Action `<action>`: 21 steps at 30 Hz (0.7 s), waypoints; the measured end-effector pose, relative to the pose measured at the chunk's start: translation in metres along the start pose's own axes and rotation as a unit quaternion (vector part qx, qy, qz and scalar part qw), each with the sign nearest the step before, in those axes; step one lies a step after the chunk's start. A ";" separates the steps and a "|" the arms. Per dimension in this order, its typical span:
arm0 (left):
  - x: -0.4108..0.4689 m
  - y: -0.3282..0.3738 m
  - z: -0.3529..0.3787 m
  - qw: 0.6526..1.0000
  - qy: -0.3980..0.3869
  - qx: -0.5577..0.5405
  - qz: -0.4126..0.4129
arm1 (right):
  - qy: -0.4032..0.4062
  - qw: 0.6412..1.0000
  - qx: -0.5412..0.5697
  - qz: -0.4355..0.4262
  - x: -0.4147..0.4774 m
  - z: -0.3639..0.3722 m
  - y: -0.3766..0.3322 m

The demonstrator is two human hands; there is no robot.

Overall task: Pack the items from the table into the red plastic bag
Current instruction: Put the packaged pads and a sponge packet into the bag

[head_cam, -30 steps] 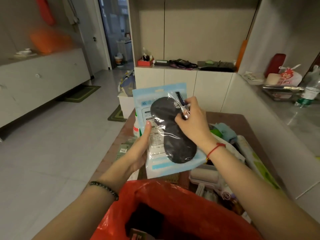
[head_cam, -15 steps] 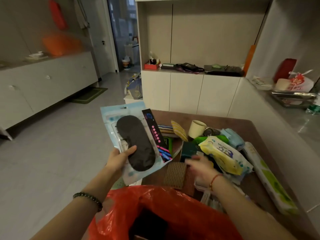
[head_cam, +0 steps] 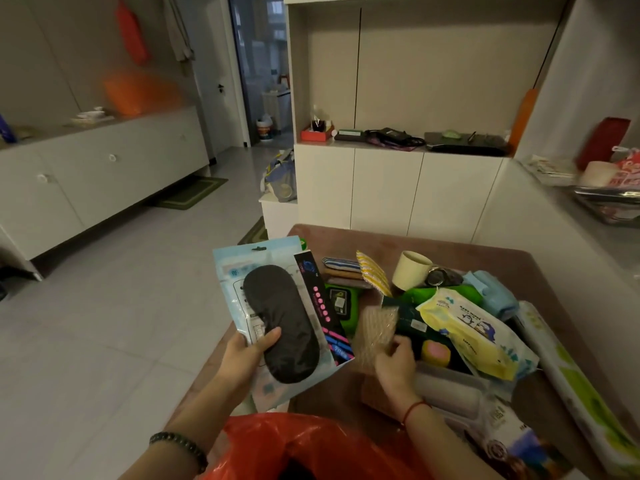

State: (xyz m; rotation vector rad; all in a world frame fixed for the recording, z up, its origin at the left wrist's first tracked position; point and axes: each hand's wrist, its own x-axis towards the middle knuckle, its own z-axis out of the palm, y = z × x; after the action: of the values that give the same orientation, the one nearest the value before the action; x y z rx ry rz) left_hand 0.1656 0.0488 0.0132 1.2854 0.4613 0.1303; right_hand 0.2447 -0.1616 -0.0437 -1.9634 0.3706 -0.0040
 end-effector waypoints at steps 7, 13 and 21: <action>-0.011 0.004 0.030 0.999 -0.043 0.001 0.008 | -0.118 0.944 0.199 -0.237 -0.055 -0.049 -0.079; -0.022 0.005 0.046 0.998 -0.067 0.004 0.009 | -0.118 0.955 0.080 -0.259 -0.075 -0.034 -0.077; -0.031 0.003 0.042 0.995 -0.088 -0.032 0.025 | -0.157 0.947 0.022 -0.281 -0.072 -0.028 -0.073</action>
State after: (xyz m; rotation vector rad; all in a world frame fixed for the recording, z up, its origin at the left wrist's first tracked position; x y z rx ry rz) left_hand 0.1556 0.0015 0.0330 1.2342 0.2732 0.0724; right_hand 0.1907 -0.1411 0.0452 -1.9247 -0.4006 -0.0647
